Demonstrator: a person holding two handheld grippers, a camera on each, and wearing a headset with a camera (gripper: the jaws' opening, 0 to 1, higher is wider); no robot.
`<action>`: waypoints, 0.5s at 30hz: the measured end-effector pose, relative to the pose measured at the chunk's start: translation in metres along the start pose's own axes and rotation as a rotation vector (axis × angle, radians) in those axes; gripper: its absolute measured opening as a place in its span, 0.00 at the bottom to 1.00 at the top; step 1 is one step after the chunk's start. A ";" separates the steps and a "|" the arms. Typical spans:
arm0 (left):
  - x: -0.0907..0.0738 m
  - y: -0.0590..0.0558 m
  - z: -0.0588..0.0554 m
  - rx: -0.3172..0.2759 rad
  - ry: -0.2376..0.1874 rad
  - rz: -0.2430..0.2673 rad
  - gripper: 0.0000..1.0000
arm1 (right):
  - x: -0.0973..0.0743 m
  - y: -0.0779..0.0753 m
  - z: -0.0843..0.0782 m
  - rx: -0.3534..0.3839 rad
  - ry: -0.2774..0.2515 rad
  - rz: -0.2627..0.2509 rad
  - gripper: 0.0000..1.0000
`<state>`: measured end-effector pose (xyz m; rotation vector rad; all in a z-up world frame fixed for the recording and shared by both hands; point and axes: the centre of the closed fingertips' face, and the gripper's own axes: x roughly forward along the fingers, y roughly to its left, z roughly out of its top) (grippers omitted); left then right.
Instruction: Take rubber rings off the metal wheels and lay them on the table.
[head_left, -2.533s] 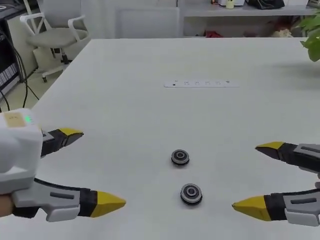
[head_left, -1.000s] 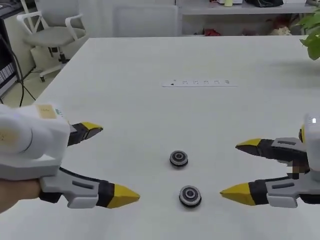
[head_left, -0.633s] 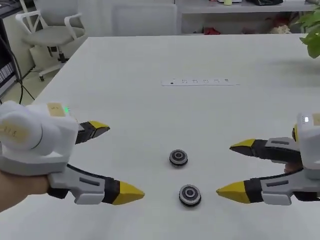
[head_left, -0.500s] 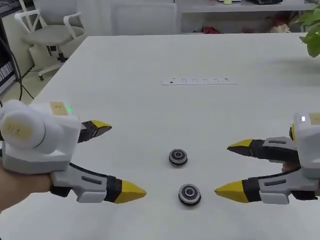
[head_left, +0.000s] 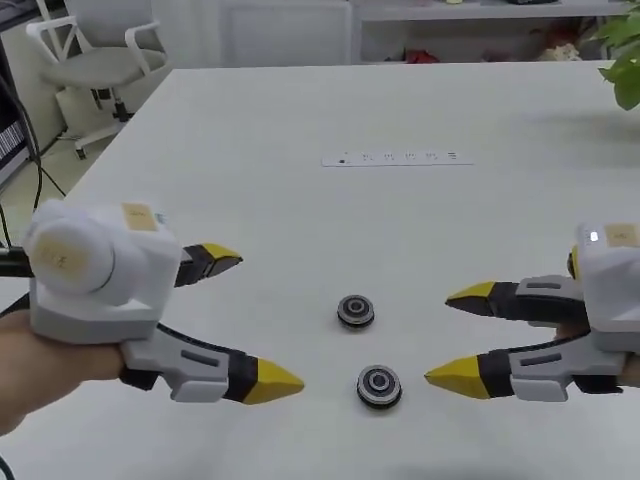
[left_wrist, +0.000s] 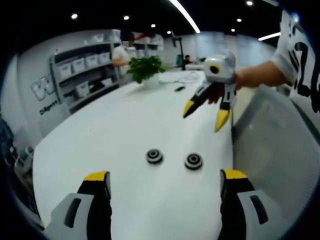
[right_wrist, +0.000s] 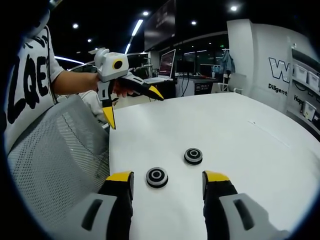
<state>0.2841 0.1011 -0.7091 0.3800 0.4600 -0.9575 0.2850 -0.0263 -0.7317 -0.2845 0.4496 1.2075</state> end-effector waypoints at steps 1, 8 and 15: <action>0.001 -0.001 0.000 0.001 0.000 -0.003 0.92 | 0.001 0.000 -0.001 0.000 0.003 0.003 0.52; 0.012 -0.007 -0.004 -0.002 0.010 -0.032 0.90 | 0.006 0.002 -0.004 -0.024 0.017 0.018 0.49; 0.021 -0.011 -0.008 -0.005 0.020 -0.059 0.88 | 0.012 0.004 -0.012 -0.038 0.035 0.031 0.47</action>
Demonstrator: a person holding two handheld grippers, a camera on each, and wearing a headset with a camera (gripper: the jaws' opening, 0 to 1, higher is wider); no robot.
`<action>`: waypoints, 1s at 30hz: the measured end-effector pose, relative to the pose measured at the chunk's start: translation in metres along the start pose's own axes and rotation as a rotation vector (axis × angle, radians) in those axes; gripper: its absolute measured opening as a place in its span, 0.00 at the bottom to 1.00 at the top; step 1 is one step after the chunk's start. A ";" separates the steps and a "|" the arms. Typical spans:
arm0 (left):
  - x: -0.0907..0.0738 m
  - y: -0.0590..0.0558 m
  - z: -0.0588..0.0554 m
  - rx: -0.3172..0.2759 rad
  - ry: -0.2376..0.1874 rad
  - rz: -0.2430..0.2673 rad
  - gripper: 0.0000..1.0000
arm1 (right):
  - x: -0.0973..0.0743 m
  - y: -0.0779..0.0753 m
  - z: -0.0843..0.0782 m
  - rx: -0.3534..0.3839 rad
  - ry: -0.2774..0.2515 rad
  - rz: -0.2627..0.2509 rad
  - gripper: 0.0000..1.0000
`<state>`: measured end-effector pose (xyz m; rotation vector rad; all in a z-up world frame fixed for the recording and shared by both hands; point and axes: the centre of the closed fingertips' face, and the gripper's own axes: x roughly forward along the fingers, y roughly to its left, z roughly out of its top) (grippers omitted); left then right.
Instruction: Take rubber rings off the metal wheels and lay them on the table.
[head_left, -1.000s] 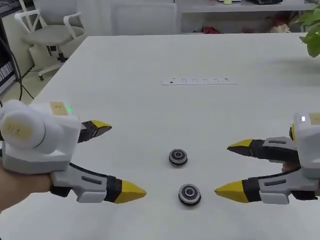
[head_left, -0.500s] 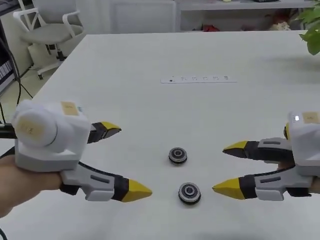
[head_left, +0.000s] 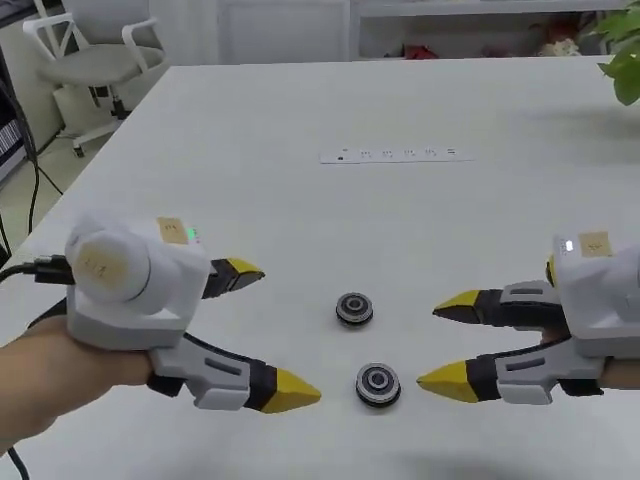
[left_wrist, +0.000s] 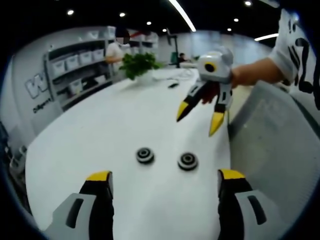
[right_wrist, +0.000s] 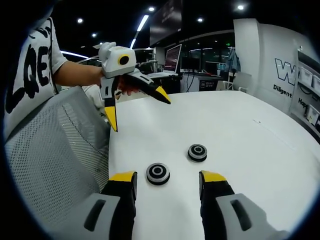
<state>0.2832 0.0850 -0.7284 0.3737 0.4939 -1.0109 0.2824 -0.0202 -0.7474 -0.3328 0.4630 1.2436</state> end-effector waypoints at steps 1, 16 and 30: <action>0.001 -0.001 -0.001 0.001 0.003 -0.003 0.87 | 0.001 0.001 -0.001 0.005 0.002 0.002 0.47; 0.014 -0.004 -0.005 -0.015 0.005 -0.040 0.78 | 0.012 0.004 -0.016 0.044 0.021 0.021 0.45; 0.026 -0.009 -0.008 -0.010 0.009 -0.074 0.70 | 0.023 0.003 -0.026 0.064 0.040 0.046 0.41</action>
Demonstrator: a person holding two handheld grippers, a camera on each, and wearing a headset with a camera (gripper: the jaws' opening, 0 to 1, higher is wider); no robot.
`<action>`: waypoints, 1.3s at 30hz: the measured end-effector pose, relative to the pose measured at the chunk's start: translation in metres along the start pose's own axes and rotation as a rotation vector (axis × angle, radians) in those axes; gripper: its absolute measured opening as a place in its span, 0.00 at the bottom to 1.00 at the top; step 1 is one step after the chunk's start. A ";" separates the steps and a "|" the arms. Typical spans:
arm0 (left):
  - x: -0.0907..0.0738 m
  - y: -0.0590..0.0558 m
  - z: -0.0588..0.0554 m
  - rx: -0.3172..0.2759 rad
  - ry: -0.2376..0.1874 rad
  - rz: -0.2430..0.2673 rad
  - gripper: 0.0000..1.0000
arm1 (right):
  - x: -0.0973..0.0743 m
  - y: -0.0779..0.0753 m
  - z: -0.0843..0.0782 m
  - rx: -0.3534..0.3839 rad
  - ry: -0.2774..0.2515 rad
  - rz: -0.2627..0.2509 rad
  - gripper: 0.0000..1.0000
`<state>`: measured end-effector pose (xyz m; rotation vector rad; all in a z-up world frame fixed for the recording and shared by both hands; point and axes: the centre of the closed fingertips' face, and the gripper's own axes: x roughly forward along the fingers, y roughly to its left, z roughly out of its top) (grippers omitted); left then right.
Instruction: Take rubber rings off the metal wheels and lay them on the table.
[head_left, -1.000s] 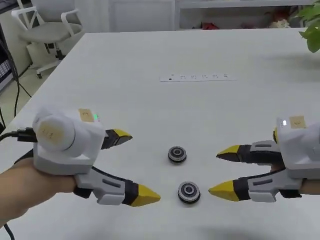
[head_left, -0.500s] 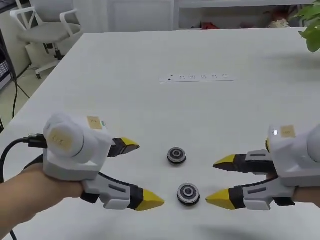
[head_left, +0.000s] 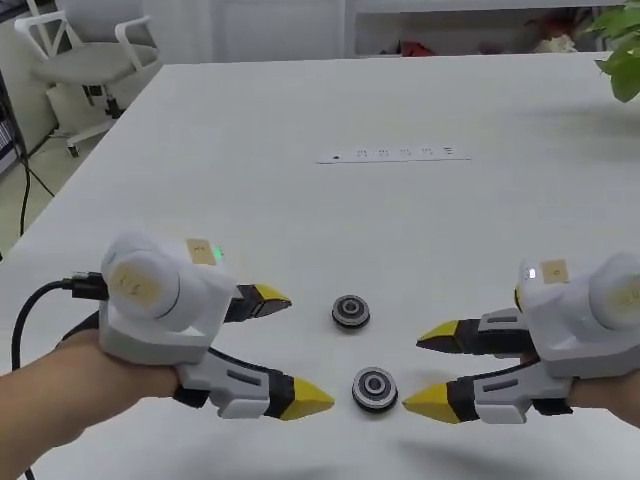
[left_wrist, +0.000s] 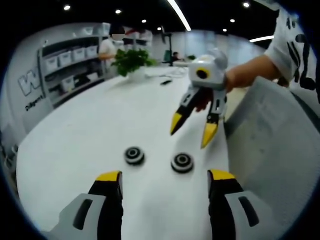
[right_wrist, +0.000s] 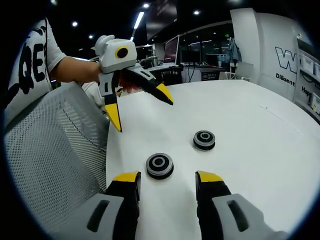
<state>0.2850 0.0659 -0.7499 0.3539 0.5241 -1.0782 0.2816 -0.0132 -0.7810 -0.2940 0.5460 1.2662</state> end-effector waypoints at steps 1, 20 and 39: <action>0.001 -0.001 0.000 -0.002 0.001 -0.005 0.70 | 0.001 0.000 0.000 -0.002 0.001 0.002 0.40; 0.019 -0.009 -0.009 0.002 0.033 -0.057 0.62 | 0.012 0.001 -0.009 0.011 0.017 0.032 0.33; 0.035 -0.021 -0.009 0.004 0.041 -0.117 0.52 | 0.017 0.001 -0.012 0.020 0.018 0.043 0.32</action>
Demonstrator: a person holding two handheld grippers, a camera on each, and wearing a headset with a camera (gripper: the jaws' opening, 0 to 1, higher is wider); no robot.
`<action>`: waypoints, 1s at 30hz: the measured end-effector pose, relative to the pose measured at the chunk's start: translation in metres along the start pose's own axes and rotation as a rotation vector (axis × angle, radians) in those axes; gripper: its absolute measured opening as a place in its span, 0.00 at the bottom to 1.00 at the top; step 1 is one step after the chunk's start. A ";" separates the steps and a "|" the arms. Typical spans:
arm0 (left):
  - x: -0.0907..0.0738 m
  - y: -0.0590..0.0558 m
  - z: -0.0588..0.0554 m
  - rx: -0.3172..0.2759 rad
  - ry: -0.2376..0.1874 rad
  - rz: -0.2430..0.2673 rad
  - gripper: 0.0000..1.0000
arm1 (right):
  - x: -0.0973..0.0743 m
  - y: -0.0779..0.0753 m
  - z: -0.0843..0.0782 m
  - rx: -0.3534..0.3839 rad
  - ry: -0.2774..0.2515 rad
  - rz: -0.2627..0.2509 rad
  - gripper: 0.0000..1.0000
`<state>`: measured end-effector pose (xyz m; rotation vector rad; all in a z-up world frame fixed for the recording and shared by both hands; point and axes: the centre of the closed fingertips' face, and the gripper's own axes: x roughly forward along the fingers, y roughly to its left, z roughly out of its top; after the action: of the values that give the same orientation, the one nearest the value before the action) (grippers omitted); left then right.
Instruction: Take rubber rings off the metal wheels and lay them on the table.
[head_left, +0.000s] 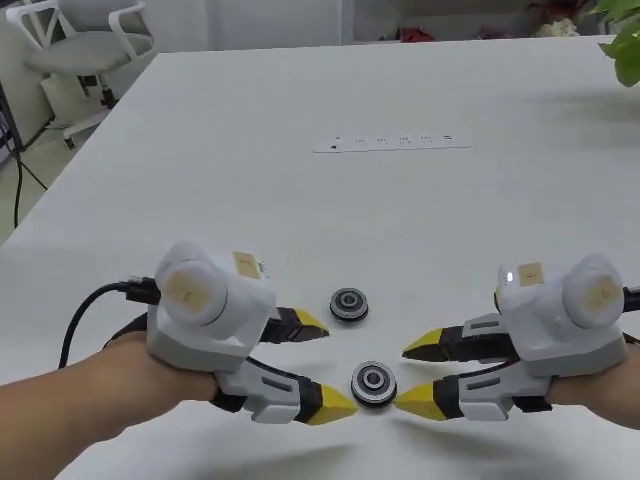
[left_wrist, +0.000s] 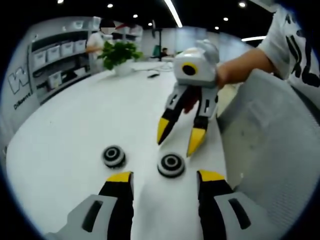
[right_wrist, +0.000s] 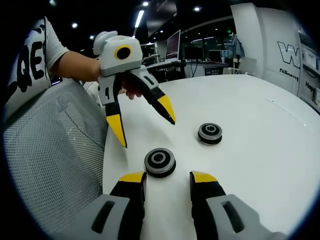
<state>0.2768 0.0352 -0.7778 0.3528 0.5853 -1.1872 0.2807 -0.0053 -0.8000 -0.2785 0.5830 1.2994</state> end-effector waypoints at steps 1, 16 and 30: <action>0.001 -0.001 0.000 0.001 0.000 -0.002 0.51 | 0.000 0.000 0.000 0.001 0.000 0.001 0.32; 0.013 -0.008 0.005 0.001 -0.002 -0.041 0.41 | 0.001 0.001 -0.002 0.004 0.004 0.004 0.32; 0.025 -0.014 0.006 0.012 0.007 -0.062 0.30 | 0.001 0.002 -0.002 0.008 0.001 0.005 0.32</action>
<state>0.2715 0.0083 -0.7872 0.3506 0.5992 -1.2501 0.2783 -0.0048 -0.8016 -0.2713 0.5902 1.3015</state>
